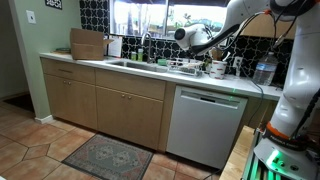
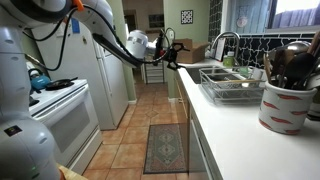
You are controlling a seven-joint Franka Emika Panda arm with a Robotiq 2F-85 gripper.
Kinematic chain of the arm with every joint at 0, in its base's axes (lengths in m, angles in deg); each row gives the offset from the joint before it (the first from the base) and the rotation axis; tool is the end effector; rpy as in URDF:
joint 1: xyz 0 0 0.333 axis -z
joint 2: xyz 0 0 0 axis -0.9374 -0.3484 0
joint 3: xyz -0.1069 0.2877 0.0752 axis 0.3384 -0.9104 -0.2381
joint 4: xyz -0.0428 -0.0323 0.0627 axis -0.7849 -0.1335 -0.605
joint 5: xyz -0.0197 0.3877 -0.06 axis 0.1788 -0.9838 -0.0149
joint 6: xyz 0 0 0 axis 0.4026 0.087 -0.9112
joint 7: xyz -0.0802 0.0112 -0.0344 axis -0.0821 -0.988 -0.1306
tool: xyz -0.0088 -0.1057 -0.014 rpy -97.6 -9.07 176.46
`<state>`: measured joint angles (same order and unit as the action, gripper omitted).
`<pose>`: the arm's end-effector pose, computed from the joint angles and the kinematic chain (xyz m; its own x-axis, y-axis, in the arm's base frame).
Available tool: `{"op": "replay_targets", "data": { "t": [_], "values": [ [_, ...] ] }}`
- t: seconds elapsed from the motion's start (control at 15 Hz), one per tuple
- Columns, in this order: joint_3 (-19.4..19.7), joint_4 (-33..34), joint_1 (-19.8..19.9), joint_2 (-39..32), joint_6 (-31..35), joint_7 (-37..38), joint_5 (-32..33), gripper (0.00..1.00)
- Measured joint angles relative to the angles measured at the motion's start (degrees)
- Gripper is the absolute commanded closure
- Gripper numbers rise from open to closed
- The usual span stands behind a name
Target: Put the plate on the drying rack
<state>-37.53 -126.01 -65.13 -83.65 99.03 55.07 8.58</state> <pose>0.6034 -0.1164 0.4733 0.9613 0.2753 -0.0109 0.0802 -0.2419 0.9670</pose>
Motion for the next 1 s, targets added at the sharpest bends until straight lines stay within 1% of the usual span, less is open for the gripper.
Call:
{"op": "replay_targets", "data": {
  "t": [0.2,0.33,0.53,0.73,1.0],
  "values": [
    [0.4,0.3,0.1,5.3,0.9,-13.4,-11.7,0.00],
    [1.3,0.9,0.4,8.1,1.3,-21.6,-19.8,0.00],
    [3.4,1.8,1.0,10.7,1.5,-31.6,-31.8,0.00],
    [5.8,1.8,1.6,12.4,3.0,-40.0,-43.2,0.00],
    [5.8,1.9,1.7,12.4,3.0,-40.7,-43.7,0.00]
  ]
}}
